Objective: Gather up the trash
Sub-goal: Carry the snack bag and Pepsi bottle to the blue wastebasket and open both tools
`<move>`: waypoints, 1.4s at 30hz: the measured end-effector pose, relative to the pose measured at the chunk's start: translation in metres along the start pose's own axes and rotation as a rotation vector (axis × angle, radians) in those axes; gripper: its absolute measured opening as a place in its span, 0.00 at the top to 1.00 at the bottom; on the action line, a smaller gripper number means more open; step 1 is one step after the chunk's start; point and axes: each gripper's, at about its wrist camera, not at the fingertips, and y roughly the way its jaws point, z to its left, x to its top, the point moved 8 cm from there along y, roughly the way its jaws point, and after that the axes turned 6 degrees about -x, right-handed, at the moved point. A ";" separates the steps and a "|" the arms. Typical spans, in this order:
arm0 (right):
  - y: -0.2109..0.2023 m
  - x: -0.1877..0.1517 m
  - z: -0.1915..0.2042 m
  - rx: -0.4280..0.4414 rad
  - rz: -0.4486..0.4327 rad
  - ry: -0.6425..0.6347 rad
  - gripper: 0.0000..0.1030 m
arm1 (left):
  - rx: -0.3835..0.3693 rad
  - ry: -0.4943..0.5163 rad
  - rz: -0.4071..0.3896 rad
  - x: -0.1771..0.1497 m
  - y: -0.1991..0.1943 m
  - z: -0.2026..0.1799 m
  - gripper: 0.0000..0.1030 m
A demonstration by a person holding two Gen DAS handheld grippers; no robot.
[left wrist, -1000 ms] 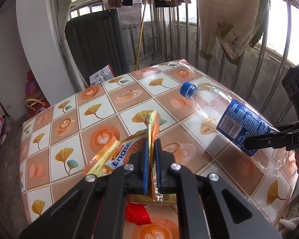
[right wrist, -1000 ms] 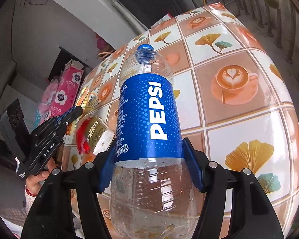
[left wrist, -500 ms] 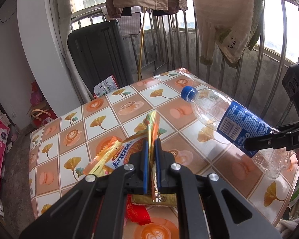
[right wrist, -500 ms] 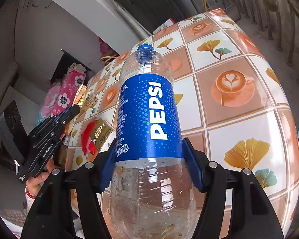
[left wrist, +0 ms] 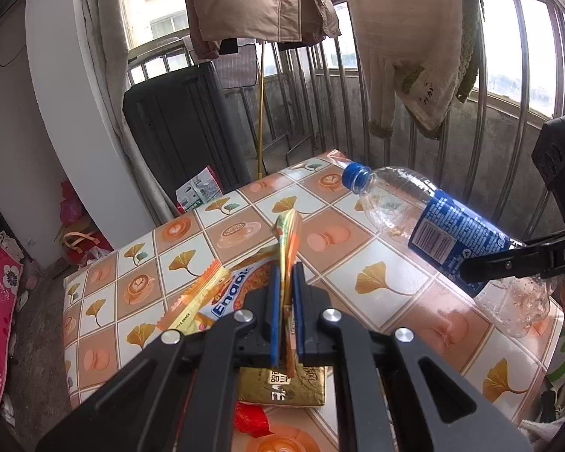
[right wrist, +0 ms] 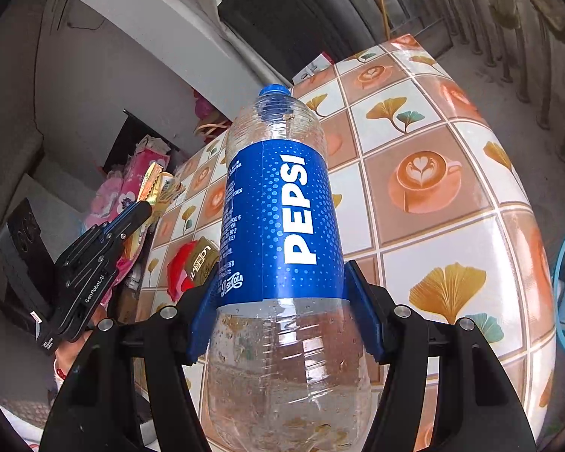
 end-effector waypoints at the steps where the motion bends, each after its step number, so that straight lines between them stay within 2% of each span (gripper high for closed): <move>1: -0.003 0.003 -0.001 0.002 -0.010 0.008 0.42 | -0.006 0.005 -0.005 0.004 0.000 -0.004 0.95; 4: -0.020 0.011 -0.011 0.001 -0.057 0.032 0.42 | -0.043 0.006 -0.021 0.017 0.001 -0.016 0.95; 5: -0.029 0.013 -0.015 -0.004 -0.082 0.041 0.42 | -0.096 0.002 -0.034 0.030 0.004 -0.026 0.95; 7: -0.049 0.022 -0.025 -0.017 -0.144 0.065 0.42 | -0.141 0.007 -0.050 0.042 0.008 -0.035 0.95; 8: -0.064 0.026 -0.033 -0.032 -0.183 0.086 0.42 | -0.193 0.018 -0.068 0.060 0.014 -0.049 0.95; 10: -0.092 0.033 -0.051 -0.069 -0.269 0.132 0.42 | -0.251 0.024 -0.078 0.074 0.022 -0.059 0.95; 11: -0.107 0.036 -0.061 -0.091 -0.314 0.157 0.42 | -0.340 0.019 -0.078 0.090 0.032 -0.077 0.95; 12: -0.121 0.038 -0.071 -0.116 -0.357 0.184 0.42 | -0.372 0.013 -0.073 0.094 0.039 -0.079 0.95; 13: -0.135 0.039 -0.083 -0.142 -0.399 0.215 0.42 | -0.477 -0.008 -0.053 0.107 0.053 -0.095 0.95; 16: -0.175 0.031 -0.131 -0.227 -0.521 0.355 0.42 | -0.627 -0.042 0.012 0.121 0.080 -0.130 0.95; 18: -0.188 0.018 -0.164 -0.264 -0.560 0.472 0.42 | -0.731 -0.071 0.099 0.126 0.104 -0.171 0.94; 19: -0.188 0.009 -0.183 -0.279 -0.557 0.527 0.42 | -0.804 -0.095 0.169 0.125 0.122 -0.200 0.94; 20: -0.186 0.002 -0.195 -0.284 -0.551 0.570 0.42 | -0.845 -0.109 0.221 0.121 0.135 -0.222 0.94; 21: -0.180 -0.010 -0.212 -0.278 -0.533 0.634 0.42 | -0.857 -0.112 0.244 0.118 0.139 -0.232 0.94; 22: -0.173 -0.020 -0.225 -0.261 -0.512 0.684 0.42 | -0.887 -0.118 0.311 0.111 0.157 -0.259 0.94; 23: -0.165 -0.031 -0.239 -0.237 -0.491 0.744 0.42 | -0.896 -0.120 0.345 0.105 0.165 -0.273 0.94; 26: -0.135 -0.065 -0.280 -0.180 -0.435 0.940 0.42 | -0.910 -0.100 0.470 0.084 0.201 -0.320 0.94; 29: -0.121 -0.090 -0.317 -0.162 -0.421 1.093 0.42 | -0.900 -0.091 0.547 0.076 0.230 -0.348 0.92; 30: -0.118 -0.095 -0.329 -0.164 -0.427 1.133 0.42 | -0.896 -0.088 0.563 0.077 0.239 -0.356 0.90; 32: -0.112 -0.100 -0.354 -0.172 -0.434 1.201 0.41 | -0.887 -0.070 0.599 0.082 0.267 -0.378 0.74; 33: -0.108 -0.101 -0.373 -0.178 -0.433 1.238 0.38 | -0.889 -0.070 0.607 0.081 0.271 -0.383 0.58; 34: -0.104 -0.105 -0.392 -0.191 -0.437 1.281 0.36 | -0.891 -0.072 0.625 0.080 0.279 -0.392 0.54; 36: -0.102 -0.114 -0.421 -0.227 -0.472 1.348 0.31 | -0.883 -0.115 0.638 0.083 0.300 -0.402 0.54; 38: -0.106 -0.127 -0.439 -0.309 -0.483 1.402 0.30 | -0.872 -0.141 0.635 0.086 0.305 -0.392 0.53; 42: -0.111 -0.127 -0.441 -0.358 -0.518 1.346 0.29 | -0.880 -0.164 0.592 0.088 0.292 -0.371 0.52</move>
